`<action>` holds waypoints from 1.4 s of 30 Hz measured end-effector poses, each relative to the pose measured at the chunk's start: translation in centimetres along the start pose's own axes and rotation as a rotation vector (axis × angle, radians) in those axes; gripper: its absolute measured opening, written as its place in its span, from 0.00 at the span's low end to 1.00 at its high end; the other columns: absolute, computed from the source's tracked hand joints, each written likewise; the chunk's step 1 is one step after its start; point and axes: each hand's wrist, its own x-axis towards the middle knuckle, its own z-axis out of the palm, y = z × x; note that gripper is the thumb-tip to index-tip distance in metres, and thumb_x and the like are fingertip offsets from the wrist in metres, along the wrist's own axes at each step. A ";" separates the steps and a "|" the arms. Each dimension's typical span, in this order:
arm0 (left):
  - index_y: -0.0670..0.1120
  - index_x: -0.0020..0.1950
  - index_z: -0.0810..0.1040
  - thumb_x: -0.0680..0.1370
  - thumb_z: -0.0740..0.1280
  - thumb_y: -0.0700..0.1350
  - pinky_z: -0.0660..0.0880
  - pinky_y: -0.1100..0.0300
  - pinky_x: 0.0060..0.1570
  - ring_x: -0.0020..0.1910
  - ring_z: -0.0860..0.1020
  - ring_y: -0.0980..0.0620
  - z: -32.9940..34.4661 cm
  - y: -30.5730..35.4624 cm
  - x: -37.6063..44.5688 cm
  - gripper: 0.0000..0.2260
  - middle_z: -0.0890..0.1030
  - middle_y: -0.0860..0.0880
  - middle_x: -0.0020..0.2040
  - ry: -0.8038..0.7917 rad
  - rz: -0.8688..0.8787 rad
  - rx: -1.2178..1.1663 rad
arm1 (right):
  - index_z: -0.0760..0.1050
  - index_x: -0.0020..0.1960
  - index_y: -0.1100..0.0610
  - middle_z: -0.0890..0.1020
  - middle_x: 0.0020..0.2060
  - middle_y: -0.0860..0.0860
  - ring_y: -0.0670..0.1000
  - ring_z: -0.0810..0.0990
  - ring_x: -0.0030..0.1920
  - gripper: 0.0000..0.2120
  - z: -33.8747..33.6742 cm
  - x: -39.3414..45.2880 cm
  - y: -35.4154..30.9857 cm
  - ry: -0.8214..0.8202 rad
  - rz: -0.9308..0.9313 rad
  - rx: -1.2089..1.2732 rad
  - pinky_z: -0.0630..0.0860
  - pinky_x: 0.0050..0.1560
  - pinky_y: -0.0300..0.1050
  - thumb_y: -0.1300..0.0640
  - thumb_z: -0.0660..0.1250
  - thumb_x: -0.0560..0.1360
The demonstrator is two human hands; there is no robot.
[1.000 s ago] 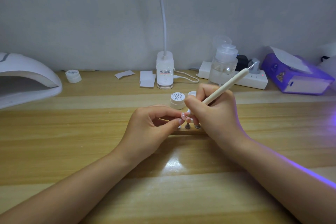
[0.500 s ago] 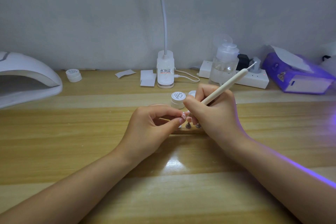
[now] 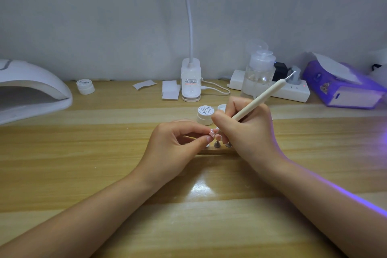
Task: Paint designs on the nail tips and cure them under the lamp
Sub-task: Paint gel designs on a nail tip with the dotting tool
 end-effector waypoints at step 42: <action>0.50 0.39 0.83 0.70 0.71 0.34 0.74 0.69 0.38 0.36 0.80 0.60 0.0 -0.1 0.1 0.10 0.83 0.55 0.36 -0.003 0.002 -0.014 | 0.63 0.24 0.59 0.69 0.15 0.48 0.48 0.72 0.20 0.15 0.1 0.1 -0.1 0.022 0.019 0.001 0.67 0.21 0.32 0.67 0.64 0.65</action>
